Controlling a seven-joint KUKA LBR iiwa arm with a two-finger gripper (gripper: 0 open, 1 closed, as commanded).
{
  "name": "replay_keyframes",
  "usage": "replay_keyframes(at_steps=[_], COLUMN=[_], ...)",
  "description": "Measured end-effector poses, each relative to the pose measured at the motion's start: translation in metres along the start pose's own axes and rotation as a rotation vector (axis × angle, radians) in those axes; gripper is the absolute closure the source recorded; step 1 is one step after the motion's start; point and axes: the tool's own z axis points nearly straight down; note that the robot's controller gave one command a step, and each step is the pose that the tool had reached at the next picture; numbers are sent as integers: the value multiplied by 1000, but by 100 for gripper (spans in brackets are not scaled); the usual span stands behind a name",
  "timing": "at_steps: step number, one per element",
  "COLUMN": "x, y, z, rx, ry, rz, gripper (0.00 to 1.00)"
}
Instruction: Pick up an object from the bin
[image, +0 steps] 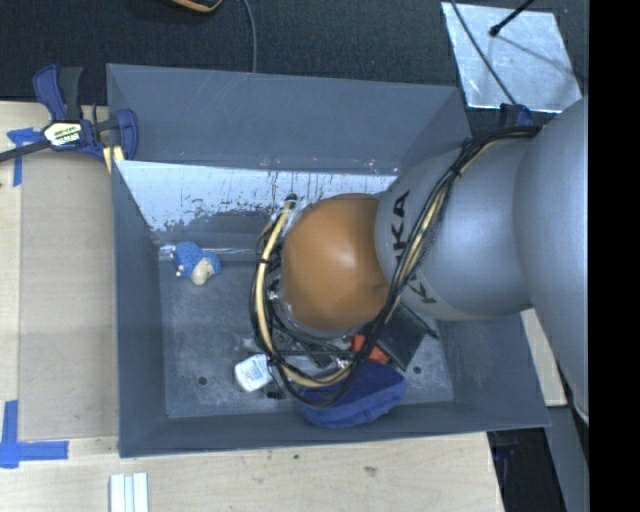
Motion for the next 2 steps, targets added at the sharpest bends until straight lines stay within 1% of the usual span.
replay_keyframes(at_steps=[1,2], x=[-2,-4], y=[-1,-2], z=[-30,-78], rx=[0,1], ry=[0,-2], rz=[2,4], gripper=[100,100])
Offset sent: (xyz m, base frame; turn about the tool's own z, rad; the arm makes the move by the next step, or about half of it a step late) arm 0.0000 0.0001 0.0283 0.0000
